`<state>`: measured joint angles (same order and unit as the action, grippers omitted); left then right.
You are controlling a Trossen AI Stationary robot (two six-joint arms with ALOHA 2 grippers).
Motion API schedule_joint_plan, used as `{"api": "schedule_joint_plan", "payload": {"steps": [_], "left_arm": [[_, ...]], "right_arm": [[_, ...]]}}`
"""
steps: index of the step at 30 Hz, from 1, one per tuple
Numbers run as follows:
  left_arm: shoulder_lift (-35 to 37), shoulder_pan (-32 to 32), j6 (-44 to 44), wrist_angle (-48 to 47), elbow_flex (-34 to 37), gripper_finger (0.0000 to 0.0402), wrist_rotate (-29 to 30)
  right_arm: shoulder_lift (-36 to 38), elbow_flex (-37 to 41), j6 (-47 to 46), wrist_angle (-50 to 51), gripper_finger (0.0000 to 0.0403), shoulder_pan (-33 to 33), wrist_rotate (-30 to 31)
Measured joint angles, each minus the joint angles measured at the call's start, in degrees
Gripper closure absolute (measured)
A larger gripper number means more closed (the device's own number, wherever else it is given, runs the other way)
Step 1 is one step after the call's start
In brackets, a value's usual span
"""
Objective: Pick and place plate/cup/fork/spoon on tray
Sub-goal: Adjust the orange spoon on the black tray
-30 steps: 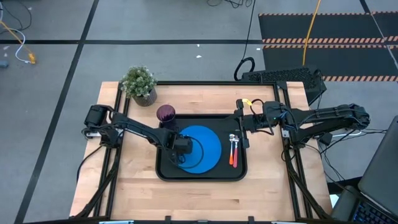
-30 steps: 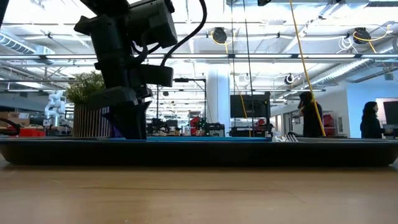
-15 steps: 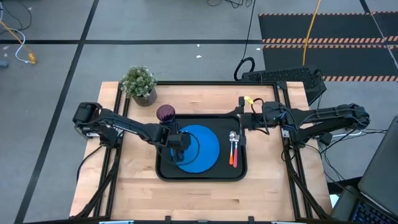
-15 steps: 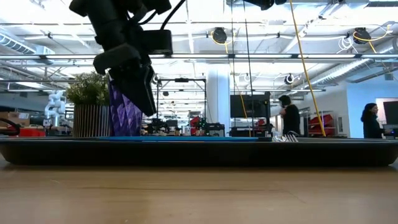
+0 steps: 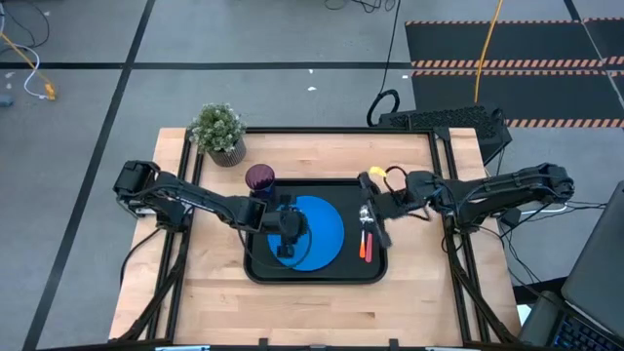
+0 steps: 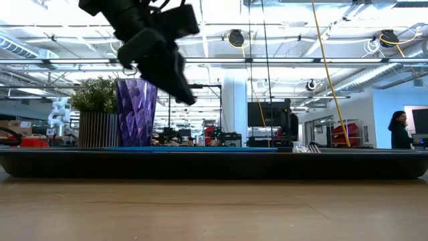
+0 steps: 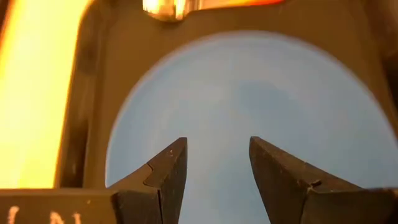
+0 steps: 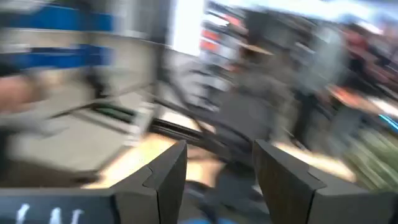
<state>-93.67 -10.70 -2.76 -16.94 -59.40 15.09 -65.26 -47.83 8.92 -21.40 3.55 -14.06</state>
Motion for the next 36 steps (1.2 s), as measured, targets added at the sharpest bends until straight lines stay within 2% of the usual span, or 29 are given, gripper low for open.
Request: {"api": "schedule_joint_plan", "payload": {"steps": [2, 3, 5, 7, 9, 13, 16, 19, 23, 26, 31, 33, 36], "left_arm": [[0.00, -0.01, -2.31, 3.85, 0.00, 0.0225, -0.03], [0.00, -0.04, -3.40, 6.21, 0.00, 0.0225, -0.05], [0.00, -0.04, -5.64, 11.39, 0.00, 0.0225, -0.76], [0.00, -0.04, -8.00, 15.97, 0.00, 0.0225, -2.98], [0.02, -0.16, -9.72, 19.85, 0.00, 0.0225, -5.10], [0.02, -0.44, -11.85, 27.90, 0.53, 0.0225, -8.28], [0.04, -0.18, -11.80, 37.99, 2.69, 0.0225, -9.50], [0.04, 0.75, -11.76, 50.59, 5.59, 0.0225, -9.67], [1.34, 3.16, -10.10, 63.68, 9.86, 0.0225, -11.22], [7.48, 5.72, -9.15, 64.97, 13.55, 0.0225, -14.55], [24.28, 9.50, -8.70, 60.82, 21.60, 0.0225, -21.89], [30.97, 9.68, -8.74, 56.66, 23.75, 0.0225, -22.83], [36.68, 8.85, -8.73, 51.43, 24.19, 0.0225, -22.85]], "right_arm": [[-0.37, 0.00, -4.54, 2.92, 0.0227, -0.14, 11.45], [-0.41, -0.02, -7.69, 5.97, 0.0227, -0.34, 18.07], [-0.45, -0.02, -14.05, 14.11, 0.0227, -0.92, 27.65], [-0.46, -0.02, -21.84, 23.20, 0.0227, -1.70, 33.21], [-0.48, -0.22, -31.85, 31.83, 0.0227, -2.81, 35.23], [-0.46, -0.42, -48.21, 41.33, 0.0227, -5.65, 30.91], [-0.47, -0.42, -58.36, 45.38, 0.0229, -7.62, 23.44], [-0.96, -0.42, -66.85, 48.20, 0.0238, -8.77, 15.12], [-2.78, -0.42, -74.35, 47.71, 0.0255, -8.01, 9.02], [-4.96, -0.44, -77.22, 44.58, 0.0267, -6.60, 6.20], [-8.67, -0.42, -75.63, 38.84, 0.0274, -4.58, 6.83], [-9.99, -0.42, -73.41, 32.98, 0.0275, -4.46, 8.09], [-11.28, -0.42, -69.57, 22.01, 0.0275, -4.46, 7.82]]}}
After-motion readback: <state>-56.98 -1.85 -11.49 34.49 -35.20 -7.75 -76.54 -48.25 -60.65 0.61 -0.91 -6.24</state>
